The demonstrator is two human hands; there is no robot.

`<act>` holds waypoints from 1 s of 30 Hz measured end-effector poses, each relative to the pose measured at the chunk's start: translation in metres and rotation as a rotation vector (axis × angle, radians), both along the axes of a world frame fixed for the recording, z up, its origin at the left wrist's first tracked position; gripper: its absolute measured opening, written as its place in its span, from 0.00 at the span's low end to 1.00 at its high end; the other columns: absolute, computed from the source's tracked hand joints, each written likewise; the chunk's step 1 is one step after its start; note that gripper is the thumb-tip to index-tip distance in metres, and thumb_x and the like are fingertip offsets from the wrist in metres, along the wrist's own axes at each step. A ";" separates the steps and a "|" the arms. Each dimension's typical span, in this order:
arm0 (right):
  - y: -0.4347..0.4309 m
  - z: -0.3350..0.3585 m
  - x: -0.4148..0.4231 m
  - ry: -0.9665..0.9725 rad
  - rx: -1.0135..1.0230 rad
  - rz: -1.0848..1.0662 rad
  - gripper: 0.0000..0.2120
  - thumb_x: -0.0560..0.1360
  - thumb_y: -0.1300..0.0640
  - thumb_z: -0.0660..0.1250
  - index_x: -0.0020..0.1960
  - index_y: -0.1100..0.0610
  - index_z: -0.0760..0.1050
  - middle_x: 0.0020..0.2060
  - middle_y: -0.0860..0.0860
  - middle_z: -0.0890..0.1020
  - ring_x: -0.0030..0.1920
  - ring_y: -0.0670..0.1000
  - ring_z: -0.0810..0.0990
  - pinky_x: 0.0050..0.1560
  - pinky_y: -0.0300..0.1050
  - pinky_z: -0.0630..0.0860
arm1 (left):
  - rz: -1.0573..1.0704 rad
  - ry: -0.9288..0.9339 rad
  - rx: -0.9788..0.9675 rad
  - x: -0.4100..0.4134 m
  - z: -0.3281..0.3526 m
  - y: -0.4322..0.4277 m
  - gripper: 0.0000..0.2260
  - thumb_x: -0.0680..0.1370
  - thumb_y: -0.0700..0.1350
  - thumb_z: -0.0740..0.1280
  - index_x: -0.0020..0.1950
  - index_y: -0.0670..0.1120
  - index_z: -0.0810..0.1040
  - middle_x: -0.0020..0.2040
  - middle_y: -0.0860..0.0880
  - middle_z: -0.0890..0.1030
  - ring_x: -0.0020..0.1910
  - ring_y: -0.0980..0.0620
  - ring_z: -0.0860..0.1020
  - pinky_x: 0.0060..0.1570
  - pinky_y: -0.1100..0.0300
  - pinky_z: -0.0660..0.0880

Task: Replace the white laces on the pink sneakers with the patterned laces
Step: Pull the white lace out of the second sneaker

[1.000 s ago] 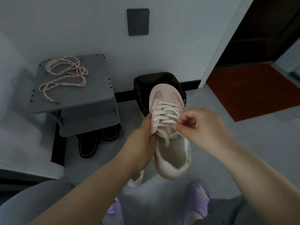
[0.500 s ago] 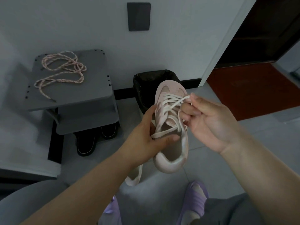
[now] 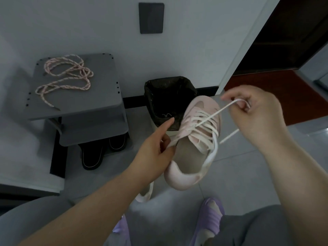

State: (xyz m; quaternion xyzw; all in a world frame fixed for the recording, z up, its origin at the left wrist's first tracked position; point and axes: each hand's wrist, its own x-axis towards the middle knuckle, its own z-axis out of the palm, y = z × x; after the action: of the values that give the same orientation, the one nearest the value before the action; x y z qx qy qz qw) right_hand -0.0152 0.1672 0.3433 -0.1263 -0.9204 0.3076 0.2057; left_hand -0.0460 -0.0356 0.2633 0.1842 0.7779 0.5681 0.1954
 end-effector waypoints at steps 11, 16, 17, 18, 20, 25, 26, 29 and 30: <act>-0.022 -0.006 0.003 -0.973 -0.037 0.160 0.29 0.71 0.43 0.68 0.67 0.50 0.62 0.53 0.51 0.79 0.42 0.49 0.80 0.44 0.45 0.76 | 0.112 0.197 -0.139 0.014 -0.021 -0.001 0.21 0.79 0.35 0.56 0.69 0.51 0.68 0.43 0.60 0.69 0.45 0.60 0.72 0.46 0.79 0.64; -0.049 -0.015 -0.021 -0.807 0.153 0.191 0.08 0.74 0.52 0.62 0.47 0.57 0.68 0.36 0.52 0.76 0.33 0.50 0.76 0.30 0.42 0.71 | 0.178 0.260 -0.039 0.011 0.018 -0.003 0.23 0.79 0.36 0.56 0.70 0.57 0.64 0.51 0.56 0.73 0.51 0.60 0.73 0.54 0.71 0.69; -0.051 -0.009 -0.025 -0.731 0.197 0.167 0.06 0.74 0.55 0.61 0.41 0.56 0.67 0.34 0.52 0.74 0.32 0.50 0.73 0.28 0.41 0.67 | 0.180 0.262 -0.033 0.008 0.028 -0.007 0.25 0.79 0.37 0.56 0.70 0.60 0.61 0.54 0.57 0.73 0.53 0.60 0.73 0.55 0.69 0.70; -0.054 -0.003 -0.026 -0.650 0.223 0.153 0.07 0.75 0.57 0.60 0.38 0.55 0.65 0.33 0.52 0.73 0.33 0.51 0.72 0.28 0.41 0.65 | 0.174 0.255 -0.060 0.005 0.038 -0.012 0.27 0.79 0.38 0.56 0.71 0.63 0.56 0.55 0.58 0.73 0.53 0.60 0.73 0.53 0.69 0.69; -0.061 0.005 -0.019 -0.493 0.226 0.171 0.08 0.76 0.59 0.58 0.38 0.55 0.64 0.33 0.51 0.72 0.35 0.53 0.73 0.31 0.44 0.65 | 0.150 0.238 -0.198 0.005 0.053 -0.025 0.30 0.79 0.42 0.57 0.74 0.59 0.45 0.51 0.55 0.76 0.48 0.56 0.76 0.45 0.65 0.71; -0.101 -0.006 0.023 -0.365 0.272 0.261 0.20 0.78 0.57 0.57 0.70 0.53 0.62 0.41 0.55 0.80 0.39 0.55 0.79 0.41 0.49 0.76 | 0.095 0.239 -0.527 0.032 0.048 -0.057 0.36 0.78 0.50 0.58 0.74 0.48 0.33 0.55 0.48 0.79 0.52 0.49 0.77 0.61 0.56 0.66; -0.108 -0.011 0.032 -0.369 0.285 0.281 0.24 0.79 0.56 0.57 0.73 0.52 0.57 0.43 0.55 0.81 0.41 0.54 0.79 0.43 0.49 0.77 | 0.099 0.291 -0.598 0.036 0.043 -0.061 0.37 0.78 0.51 0.58 0.73 0.46 0.33 0.56 0.50 0.79 0.55 0.51 0.76 0.68 0.56 0.57; -0.124 -0.025 0.063 -0.343 0.299 0.318 0.27 0.78 0.54 0.58 0.75 0.54 0.53 0.42 0.54 0.81 0.37 0.52 0.78 0.39 0.45 0.74 | 0.111 0.421 -0.775 0.053 0.036 -0.073 0.38 0.77 0.53 0.56 0.72 0.41 0.32 0.55 0.52 0.79 0.59 0.53 0.74 0.71 0.54 0.36; -0.126 -0.028 0.073 -0.320 0.303 0.319 0.27 0.77 0.55 0.60 0.74 0.56 0.56 0.39 0.54 0.81 0.34 0.51 0.76 0.34 0.44 0.71 | 0.108 0.450 -0.789 0.060 0.037 -0.075 0.38 0.77 0.53 0.55 0.72 0.40 0.31 0.55 0.53 0.79 0.60 0.54 0.72 0.70 0.52 0.32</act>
State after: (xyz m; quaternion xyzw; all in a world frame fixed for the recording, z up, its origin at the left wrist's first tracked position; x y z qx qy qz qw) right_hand 0.0574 0.0413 0.3157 0.0057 -0.9850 0.1711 0.0232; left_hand 0.0139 -0.1106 0.3005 0.1736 0.9664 0.1836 0.0469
